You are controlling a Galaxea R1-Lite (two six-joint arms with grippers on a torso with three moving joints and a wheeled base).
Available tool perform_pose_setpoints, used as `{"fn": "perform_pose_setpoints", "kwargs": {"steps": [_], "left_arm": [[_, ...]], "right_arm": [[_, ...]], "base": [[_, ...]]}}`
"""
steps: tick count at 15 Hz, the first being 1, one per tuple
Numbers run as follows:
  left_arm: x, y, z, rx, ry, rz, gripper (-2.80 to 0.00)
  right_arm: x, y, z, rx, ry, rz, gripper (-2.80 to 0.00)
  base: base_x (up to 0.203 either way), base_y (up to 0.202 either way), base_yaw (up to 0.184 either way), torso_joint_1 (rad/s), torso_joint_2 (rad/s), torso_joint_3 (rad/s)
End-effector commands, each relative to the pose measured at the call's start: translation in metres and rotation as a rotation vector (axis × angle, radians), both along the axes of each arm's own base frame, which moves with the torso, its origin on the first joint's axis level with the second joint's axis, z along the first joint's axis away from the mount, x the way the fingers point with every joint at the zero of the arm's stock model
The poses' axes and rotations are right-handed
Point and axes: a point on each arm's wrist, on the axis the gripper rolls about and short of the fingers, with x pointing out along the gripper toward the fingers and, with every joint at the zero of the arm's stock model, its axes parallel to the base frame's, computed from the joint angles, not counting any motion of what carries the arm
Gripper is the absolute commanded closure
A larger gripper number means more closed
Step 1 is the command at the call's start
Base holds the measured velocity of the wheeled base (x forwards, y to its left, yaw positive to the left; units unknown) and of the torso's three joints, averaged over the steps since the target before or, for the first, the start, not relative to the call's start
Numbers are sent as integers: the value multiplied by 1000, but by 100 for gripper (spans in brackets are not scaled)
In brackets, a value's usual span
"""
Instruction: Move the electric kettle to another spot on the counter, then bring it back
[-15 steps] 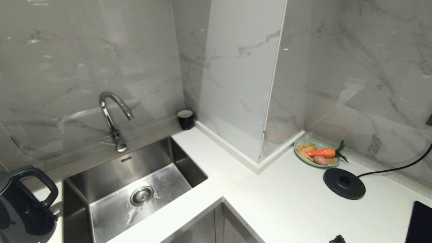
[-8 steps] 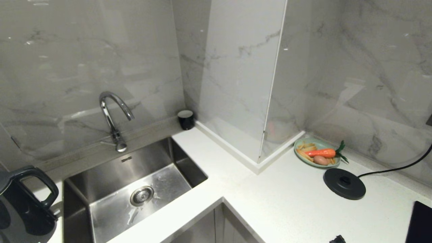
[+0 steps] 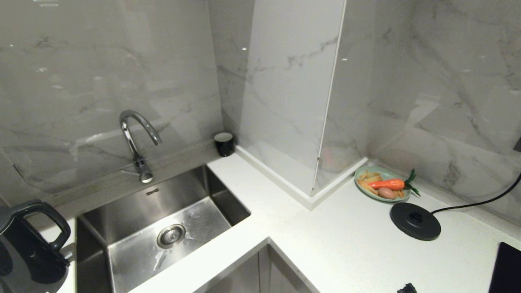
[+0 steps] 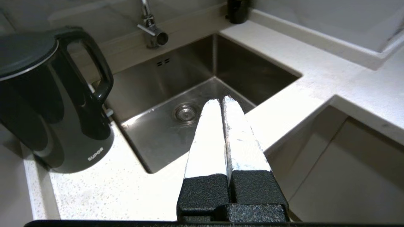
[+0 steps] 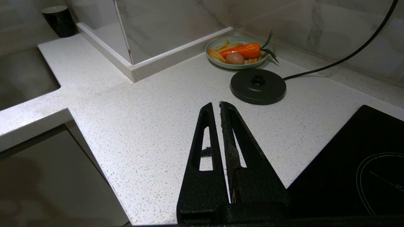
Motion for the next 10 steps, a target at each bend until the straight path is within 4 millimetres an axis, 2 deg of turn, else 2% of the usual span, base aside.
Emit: {"fn": "perform_pose_setpoints", "kwargs": {"steps": [1, 4, 10], "left_arm": [[14, 1, -25, 9, 0, 32, 0], [20, 0, -35, 5, -35, 10, 0], [20, 0, -35, 17, -34, -3, 0]], "right_arm": [[0, 0, 0, -2, 0, 1, 0], [0, 0, 0, -2, 0, 1, 0], [0, 0, 0, -1, 2, 1, 0]], "base": [[0, 0, 0, 0, 0, 0], [0, 0, 0, 0, 0, 0], [0, 0, 0, 0, 0, 0]]}}
